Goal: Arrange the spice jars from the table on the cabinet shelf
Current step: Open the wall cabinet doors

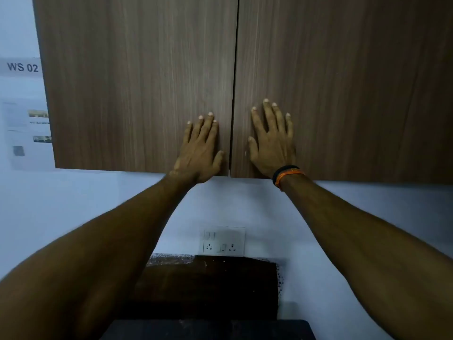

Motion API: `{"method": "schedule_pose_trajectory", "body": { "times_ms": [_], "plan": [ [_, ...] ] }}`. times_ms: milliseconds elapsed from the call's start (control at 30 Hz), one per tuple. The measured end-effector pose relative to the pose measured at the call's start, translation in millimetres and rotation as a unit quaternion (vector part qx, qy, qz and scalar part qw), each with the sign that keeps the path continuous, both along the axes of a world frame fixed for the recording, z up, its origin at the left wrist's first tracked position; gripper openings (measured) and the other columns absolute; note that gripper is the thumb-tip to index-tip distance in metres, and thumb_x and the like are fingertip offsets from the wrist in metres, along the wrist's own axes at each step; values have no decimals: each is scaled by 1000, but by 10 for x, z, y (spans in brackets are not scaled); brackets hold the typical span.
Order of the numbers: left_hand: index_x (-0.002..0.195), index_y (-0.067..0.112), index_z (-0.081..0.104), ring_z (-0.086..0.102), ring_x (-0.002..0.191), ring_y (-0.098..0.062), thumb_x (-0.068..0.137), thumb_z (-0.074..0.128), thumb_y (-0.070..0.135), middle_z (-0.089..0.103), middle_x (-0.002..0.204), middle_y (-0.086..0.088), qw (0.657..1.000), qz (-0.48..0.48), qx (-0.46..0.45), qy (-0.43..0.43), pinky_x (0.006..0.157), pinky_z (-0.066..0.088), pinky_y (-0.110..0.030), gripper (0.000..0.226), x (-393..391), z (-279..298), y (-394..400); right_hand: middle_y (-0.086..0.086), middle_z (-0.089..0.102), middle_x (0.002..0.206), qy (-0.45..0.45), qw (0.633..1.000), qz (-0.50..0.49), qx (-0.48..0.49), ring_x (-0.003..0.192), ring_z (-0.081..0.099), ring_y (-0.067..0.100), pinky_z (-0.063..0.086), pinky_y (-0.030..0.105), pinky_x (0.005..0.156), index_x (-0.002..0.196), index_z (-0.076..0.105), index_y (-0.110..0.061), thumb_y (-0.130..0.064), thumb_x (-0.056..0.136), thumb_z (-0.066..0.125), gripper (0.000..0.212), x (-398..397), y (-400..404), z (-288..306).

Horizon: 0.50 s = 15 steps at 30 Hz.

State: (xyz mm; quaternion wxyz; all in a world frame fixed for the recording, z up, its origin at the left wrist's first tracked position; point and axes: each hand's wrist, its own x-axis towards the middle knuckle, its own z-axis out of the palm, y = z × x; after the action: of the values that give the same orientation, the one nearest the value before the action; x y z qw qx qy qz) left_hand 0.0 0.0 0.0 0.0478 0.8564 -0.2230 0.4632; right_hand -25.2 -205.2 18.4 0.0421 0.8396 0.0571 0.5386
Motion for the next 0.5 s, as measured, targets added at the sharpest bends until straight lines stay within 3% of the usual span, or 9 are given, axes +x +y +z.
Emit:
{"method": "schedule_pose_trajectory", "body": {
  "times_ms": [133, 267, 500],
  "plan": [
    [158, 5, -1, -10, 153, -36, 81, 48, 78, -10, 166, -16, 997, 33, 74, -1, 122, -1, -59, 117, 26, -35, -20, 13, 11, 166, -3, 1000, 2, 2, 153, 10, 31, 11, 58, 121, 159, 19, -18, -39, 94, 47, 74, 34, 93, -11],
    [157, 6, -13, -17, 151, -40, 62, 74, 75, -18, 165, -16, 991, 91, 101, 17, 120, -1, -63, 146, 71, -88, -59, 13, 12, 166, 1, 1000, 15, 8, 154, 10, 30, 10, 56, 122, 158, 21, -19, -39, 93, 47, 73, 110, 150, -65],
    [155, 3, -14, -13, 151, -41, 65, 80, 55, -15, 164, -23, 981, 155, 119, -18, 120, 0, -63, 141, 113, -131, -65, 15, 23, 163, -18, 999, 49, 14, 152, 16, 32, 12, 53, 123, 156, 29, -15, -31, 91, 52, 70, 118, 182, -23]
  ]
}}
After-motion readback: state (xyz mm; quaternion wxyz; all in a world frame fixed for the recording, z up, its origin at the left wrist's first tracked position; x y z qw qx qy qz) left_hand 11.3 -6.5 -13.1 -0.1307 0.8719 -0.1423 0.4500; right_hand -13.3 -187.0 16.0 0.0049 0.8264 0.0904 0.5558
